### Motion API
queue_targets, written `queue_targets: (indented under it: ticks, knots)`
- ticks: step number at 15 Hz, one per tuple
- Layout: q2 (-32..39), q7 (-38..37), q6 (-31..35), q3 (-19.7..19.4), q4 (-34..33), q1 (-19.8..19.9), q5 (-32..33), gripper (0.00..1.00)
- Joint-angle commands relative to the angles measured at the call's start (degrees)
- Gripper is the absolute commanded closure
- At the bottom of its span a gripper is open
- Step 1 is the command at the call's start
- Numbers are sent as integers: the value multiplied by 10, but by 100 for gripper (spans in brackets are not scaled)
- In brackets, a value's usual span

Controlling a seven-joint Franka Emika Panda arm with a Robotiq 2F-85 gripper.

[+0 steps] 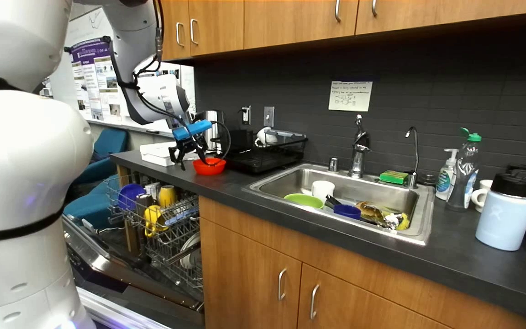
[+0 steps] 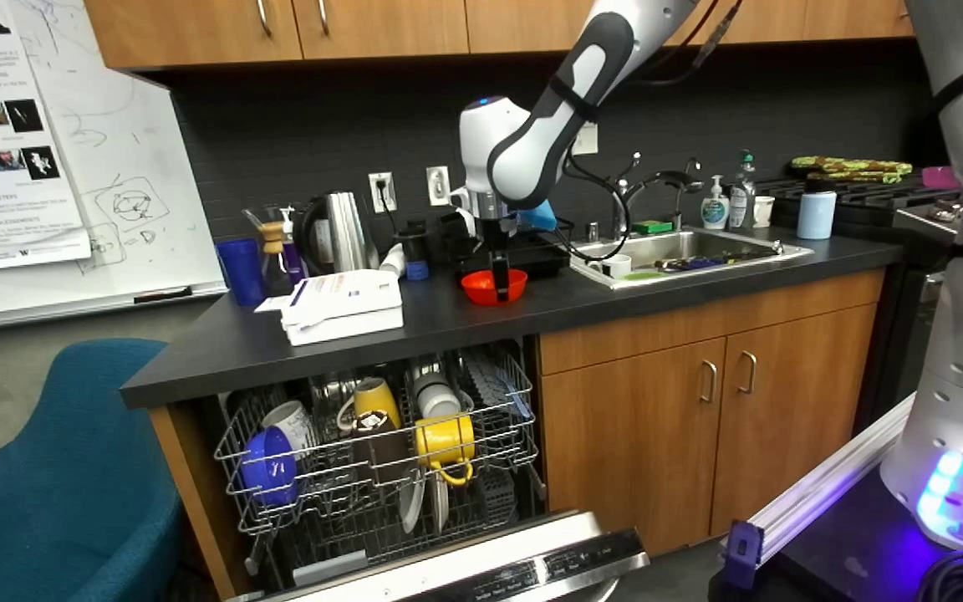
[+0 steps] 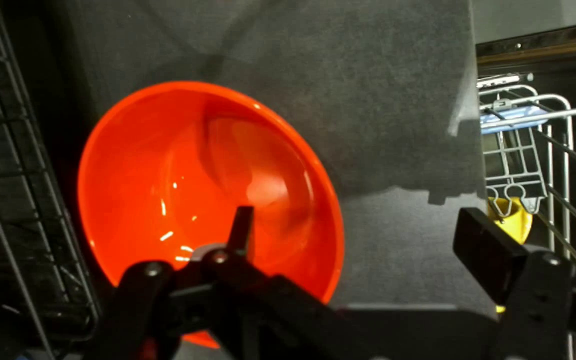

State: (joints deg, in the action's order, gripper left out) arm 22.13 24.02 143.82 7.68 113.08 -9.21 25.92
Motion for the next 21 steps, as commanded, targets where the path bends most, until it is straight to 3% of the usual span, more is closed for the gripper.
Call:
queue_targets:
  ticks: [1, 12, 13, 16, 21]
  knots:
    - [19, -19, -8, -17, -27, -9, 21, 0]
    - [42, -19, -45, -28, -54, -6, 18, 0]
    - [42, -18, -48, -26, -54, -5, 14, 25]
    - [40, -10, -60, -20, -54, -2, 5, 39]
    - [41, -8, -88, -17, -64, 4, -15, 79]
